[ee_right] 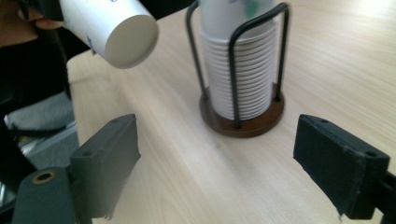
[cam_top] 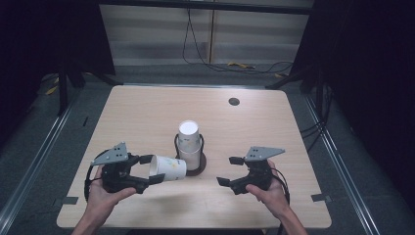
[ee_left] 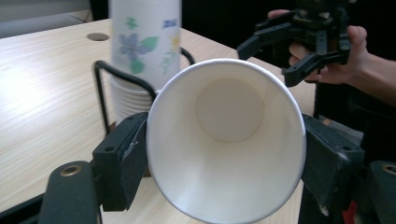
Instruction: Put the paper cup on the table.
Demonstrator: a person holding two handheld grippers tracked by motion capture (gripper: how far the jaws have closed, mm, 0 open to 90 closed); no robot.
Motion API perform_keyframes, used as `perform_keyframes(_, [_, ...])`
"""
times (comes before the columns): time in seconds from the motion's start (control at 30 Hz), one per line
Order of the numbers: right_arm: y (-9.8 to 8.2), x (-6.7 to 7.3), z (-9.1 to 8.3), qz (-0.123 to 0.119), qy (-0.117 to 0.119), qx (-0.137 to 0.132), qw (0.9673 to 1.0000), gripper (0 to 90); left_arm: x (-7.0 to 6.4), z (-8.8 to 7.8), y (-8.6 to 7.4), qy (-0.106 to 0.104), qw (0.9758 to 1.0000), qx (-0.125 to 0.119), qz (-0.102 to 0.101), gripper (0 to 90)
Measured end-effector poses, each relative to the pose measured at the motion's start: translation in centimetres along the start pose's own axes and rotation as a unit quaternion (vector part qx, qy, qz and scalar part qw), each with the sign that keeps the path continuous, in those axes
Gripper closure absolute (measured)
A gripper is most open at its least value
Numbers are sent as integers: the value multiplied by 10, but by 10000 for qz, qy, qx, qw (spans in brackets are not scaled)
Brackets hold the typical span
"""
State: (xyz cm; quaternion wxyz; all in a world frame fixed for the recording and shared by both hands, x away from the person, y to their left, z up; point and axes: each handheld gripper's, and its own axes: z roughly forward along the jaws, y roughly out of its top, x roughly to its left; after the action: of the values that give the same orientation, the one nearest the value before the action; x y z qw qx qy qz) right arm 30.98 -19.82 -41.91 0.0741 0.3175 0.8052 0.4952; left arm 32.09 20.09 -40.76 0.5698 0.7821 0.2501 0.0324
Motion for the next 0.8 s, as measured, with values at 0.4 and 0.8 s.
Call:
perform_keyframes(0.4, [-11, -8, -9, 209, -206, -70, 9995, 140, 12, -18, 1, 538, 9983, 162, -134, 246])
perform_keyframes(0.8, [-12, -10, -8, 215, -191, -51, 9996, 146, 30, -38, 12, 994, 9945, 136, -286, 246])
